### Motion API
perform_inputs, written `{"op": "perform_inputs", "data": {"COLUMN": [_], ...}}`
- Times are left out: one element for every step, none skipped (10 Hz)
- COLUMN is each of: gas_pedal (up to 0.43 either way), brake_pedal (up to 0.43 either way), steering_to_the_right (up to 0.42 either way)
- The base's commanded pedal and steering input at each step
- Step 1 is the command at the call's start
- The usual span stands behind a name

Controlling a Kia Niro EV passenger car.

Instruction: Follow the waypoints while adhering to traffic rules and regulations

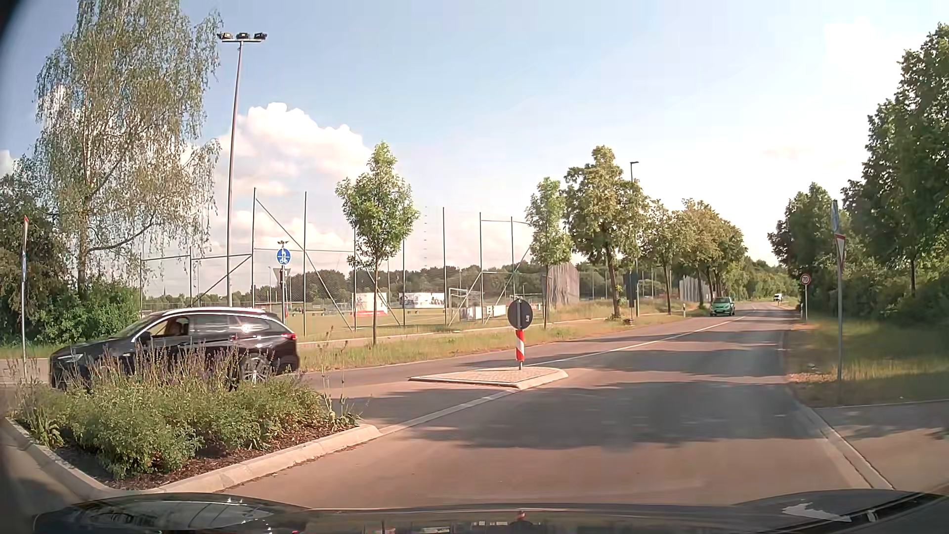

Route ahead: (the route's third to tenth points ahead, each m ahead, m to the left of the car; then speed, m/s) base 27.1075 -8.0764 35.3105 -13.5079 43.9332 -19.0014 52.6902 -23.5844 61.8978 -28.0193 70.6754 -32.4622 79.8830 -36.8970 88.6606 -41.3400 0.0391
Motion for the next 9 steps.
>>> {"op": "perform_inputs", "data": {"gas_pedal": [0.0, 0.0, 0.0, 0.0, 0.0, 0.0, 0.0, 0.0, 0.0], "brake_pedal": [0.226, 0.226, 0.226, 0.226, 0.226, 0.226, 0.226, 0.213, 0.207], "steering_to_the_right": [0.117, 0.117, 0.117, 0.117, 0.118, 0.118, 0.117, 0.117, 0.117]}}
